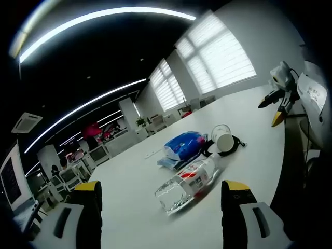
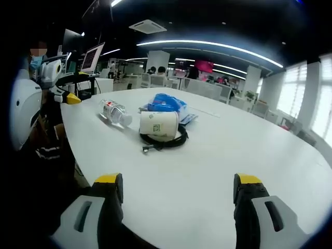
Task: Arrange the tabletop items into an orderly group along one side of the table until the central work area is clear of visible clutter.
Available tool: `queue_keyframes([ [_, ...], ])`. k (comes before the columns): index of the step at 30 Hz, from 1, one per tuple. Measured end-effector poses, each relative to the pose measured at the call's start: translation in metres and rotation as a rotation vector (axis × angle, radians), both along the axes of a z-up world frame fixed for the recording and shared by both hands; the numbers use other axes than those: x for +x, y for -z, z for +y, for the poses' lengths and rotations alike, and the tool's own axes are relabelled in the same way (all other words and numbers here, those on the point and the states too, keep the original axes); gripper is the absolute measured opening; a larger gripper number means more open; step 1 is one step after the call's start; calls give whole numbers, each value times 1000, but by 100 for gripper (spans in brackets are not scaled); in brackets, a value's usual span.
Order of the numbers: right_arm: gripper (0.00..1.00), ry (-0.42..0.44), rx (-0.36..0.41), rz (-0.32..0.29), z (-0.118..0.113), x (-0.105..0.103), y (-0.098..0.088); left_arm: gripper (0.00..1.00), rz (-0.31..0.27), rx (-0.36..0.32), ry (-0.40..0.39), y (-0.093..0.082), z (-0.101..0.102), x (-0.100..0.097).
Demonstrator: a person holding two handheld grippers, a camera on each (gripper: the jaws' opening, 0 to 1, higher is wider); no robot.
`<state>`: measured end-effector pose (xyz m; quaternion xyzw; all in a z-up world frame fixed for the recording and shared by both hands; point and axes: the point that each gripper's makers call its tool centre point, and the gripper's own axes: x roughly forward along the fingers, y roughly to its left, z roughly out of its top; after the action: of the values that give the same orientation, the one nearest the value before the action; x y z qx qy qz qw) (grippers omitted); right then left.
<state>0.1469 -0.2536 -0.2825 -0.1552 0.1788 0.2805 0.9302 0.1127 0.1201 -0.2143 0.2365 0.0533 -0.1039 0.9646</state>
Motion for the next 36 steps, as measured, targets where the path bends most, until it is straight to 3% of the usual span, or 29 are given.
queue_keyframes([
  [19, 84, -3, 15, 0, 4, 1, 3, 95, -7, 48, 24, -7, -17, 10],
  [36, 83, 1, 19, -1, 2, 3, 2, 95, 15, 84, 60, -1, -33, 19],
])
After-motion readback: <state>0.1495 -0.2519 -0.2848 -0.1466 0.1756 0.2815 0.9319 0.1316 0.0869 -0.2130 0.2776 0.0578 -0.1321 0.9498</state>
